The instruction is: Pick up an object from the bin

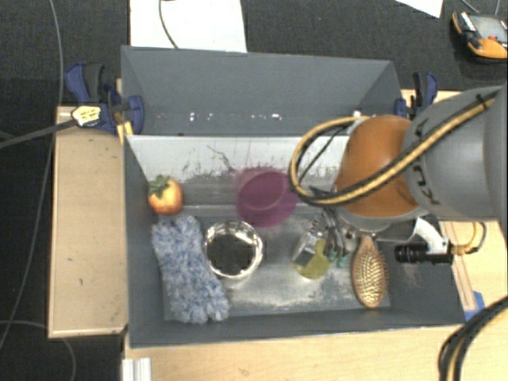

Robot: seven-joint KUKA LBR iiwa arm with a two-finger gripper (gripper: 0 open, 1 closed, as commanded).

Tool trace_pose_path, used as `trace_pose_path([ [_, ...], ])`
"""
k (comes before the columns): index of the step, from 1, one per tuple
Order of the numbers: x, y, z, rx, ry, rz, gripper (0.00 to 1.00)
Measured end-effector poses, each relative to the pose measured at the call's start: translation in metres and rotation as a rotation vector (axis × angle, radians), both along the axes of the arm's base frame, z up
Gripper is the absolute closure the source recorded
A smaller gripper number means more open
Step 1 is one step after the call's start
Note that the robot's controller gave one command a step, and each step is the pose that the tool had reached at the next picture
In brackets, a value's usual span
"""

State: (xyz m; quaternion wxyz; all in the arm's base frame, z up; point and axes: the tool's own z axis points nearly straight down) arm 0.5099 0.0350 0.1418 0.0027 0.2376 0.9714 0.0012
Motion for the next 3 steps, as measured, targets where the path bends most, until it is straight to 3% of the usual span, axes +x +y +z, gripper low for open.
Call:
trace_pose_path([
  [1, 0.000, 0.000, 0.000, 0.000, 0.000, 0.001, 0.00],
  [2, 0.000, 0.000, 0.000, 0.000, 0.000, 0.001, 0.00],
  [3, 0.004, -0.023, 0.083, -0.001, -0.002, 0.061, 1.00],
])
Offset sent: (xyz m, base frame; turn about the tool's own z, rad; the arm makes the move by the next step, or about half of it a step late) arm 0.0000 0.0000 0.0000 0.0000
